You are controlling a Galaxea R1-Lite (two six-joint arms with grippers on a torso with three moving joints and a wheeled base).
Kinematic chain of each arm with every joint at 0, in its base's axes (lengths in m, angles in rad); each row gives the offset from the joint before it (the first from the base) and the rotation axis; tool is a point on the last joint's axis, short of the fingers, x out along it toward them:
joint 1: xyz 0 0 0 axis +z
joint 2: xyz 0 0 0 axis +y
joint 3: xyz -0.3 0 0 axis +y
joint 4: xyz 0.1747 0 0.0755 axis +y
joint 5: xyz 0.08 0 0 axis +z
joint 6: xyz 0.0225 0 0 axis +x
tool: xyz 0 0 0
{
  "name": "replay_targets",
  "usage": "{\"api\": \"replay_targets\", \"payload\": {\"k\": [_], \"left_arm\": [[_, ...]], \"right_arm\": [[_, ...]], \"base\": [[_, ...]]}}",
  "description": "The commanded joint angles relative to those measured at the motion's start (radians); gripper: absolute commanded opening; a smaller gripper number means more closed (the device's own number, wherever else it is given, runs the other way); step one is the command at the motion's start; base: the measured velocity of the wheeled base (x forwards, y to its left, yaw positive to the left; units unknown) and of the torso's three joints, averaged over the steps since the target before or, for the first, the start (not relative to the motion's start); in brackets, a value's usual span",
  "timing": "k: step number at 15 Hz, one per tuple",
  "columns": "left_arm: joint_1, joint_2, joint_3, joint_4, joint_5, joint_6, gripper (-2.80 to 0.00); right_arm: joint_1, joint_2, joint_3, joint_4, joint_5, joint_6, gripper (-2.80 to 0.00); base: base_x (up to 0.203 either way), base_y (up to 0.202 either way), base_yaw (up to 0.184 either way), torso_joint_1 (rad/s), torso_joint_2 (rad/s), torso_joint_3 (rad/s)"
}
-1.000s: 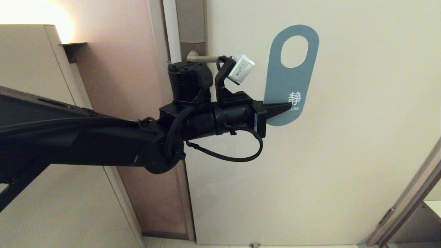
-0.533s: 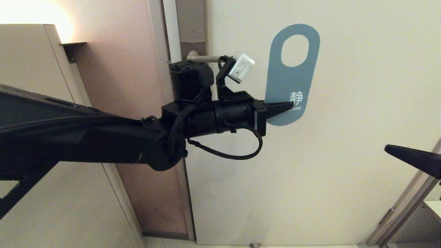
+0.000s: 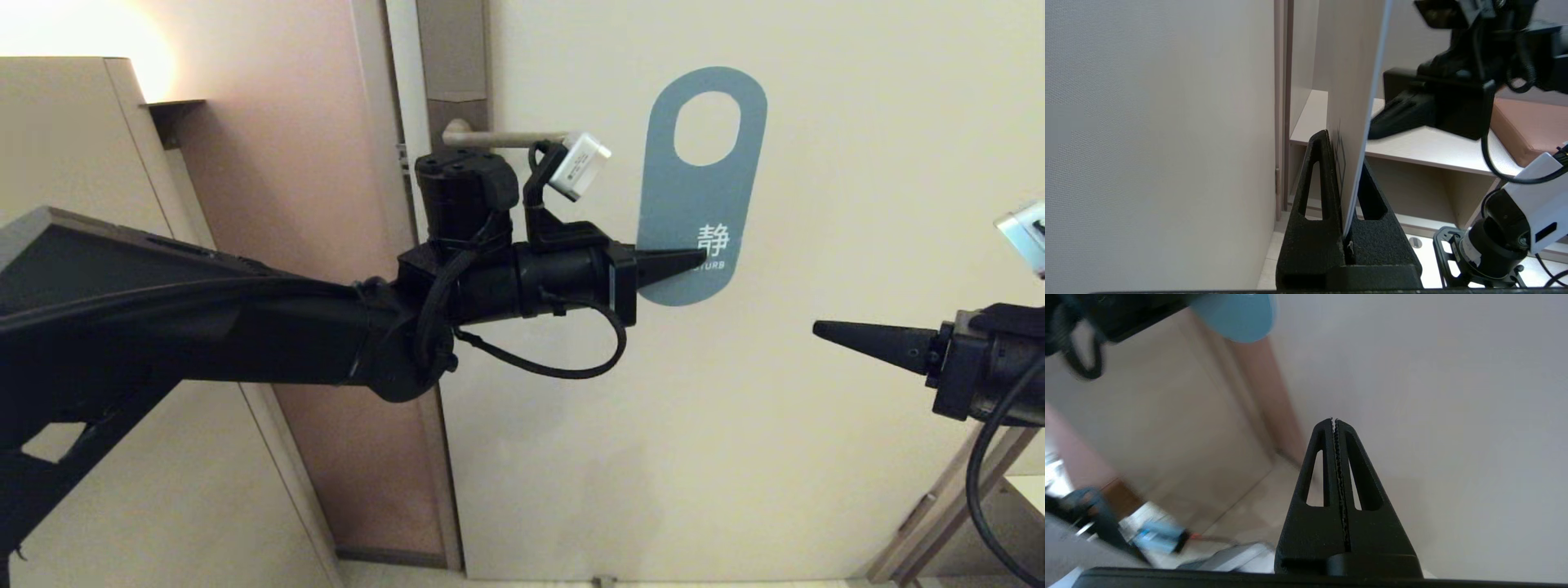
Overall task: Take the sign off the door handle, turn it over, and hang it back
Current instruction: Hand it to the other hand
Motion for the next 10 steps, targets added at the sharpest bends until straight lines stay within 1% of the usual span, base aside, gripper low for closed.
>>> {"api": "replay_targets", "payload": {"k": [1,2,5,10], "left_arm": [[0.0,0.017,-0.013,-0.004,-0.012,-0.002,-2.8],[0.001,0.025,-0.012,-0.004,-0.029,-0.002,-2.8],[0.003,0.039,-0.016,-0.005,-0.031,-0.001,-2.8],[0.024,0.048,-0.027,-0.015,-0.032,-0.001,-2.8]], "right_arm": [[-0.001,0.053,-0.002,-0.005,0.037,0.001,-2.8],[-0.001,0.056,0.001,-0.005,0.047,0.001,-2.8],[-0.001,0.044,0.033,-0.007,0.047,0.001,-2.8],[-0.001,0.068,0.025,-0.019,0.051,0.001,-2.8]], "base": [[0.0,0.0,0.0,0.0,0.0,0.0],[0.0,0.0,0.0,0.0,0.0,0.0],[0.0,0.0,0.0,0.0,0.0,0.0],[0.0,0.0,0.0,0.0,0.0,0.0]]}}
